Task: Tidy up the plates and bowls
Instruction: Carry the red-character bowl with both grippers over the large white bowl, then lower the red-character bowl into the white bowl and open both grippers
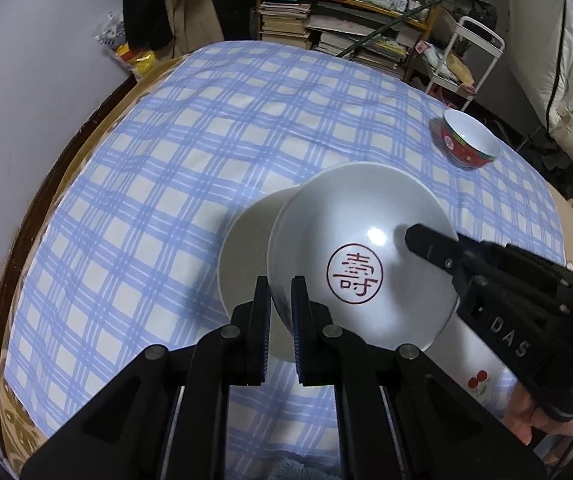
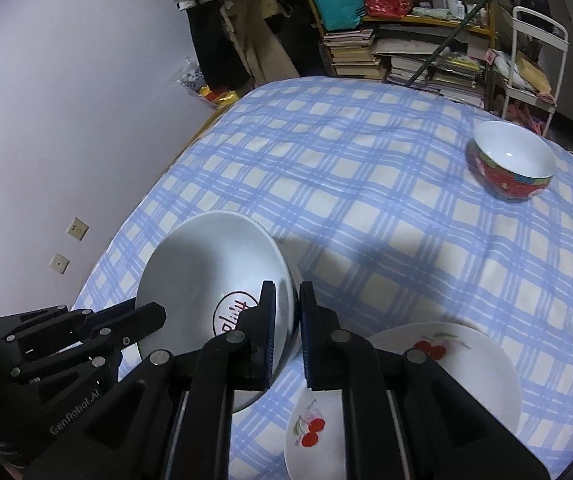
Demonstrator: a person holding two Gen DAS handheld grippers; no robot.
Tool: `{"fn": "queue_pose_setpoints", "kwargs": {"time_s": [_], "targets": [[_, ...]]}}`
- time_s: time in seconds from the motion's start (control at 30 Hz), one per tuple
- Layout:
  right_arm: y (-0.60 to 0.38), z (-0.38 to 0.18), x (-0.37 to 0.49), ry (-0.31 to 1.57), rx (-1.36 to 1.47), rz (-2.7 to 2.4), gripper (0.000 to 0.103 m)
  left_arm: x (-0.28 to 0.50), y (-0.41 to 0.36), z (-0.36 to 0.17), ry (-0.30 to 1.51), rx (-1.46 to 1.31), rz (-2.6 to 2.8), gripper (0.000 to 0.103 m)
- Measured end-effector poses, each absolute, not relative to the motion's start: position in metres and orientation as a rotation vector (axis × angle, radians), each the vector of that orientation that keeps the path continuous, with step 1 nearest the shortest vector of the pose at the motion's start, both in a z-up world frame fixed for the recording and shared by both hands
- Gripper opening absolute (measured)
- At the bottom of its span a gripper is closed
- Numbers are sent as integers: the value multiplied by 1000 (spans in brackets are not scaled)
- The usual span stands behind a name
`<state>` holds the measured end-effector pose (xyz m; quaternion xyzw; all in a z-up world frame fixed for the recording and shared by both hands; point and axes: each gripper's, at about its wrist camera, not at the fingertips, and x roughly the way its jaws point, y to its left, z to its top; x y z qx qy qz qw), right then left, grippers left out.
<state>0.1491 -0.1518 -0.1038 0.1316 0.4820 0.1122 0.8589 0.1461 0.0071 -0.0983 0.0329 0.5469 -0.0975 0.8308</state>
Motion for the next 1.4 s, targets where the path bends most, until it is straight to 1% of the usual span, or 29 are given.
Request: {"fn": "queue_pose_setpoints", "kwargs": {"time_s": [0.33,0.57,0.8,1.4], "targets": [[-138,-128,159,1063,239,264,13,158,17,-117,1207,41,-189,9],[-130,-130,159,1056,163,258,13,161,18,-125,1235,48,-168,9],[-124,-139,157,1073,147,257,13,164,26,-132,1277,-6,-164,9],[-122,-139,150,1067,129,266,15,159,25,-138,1284,43,-143,9]]}}
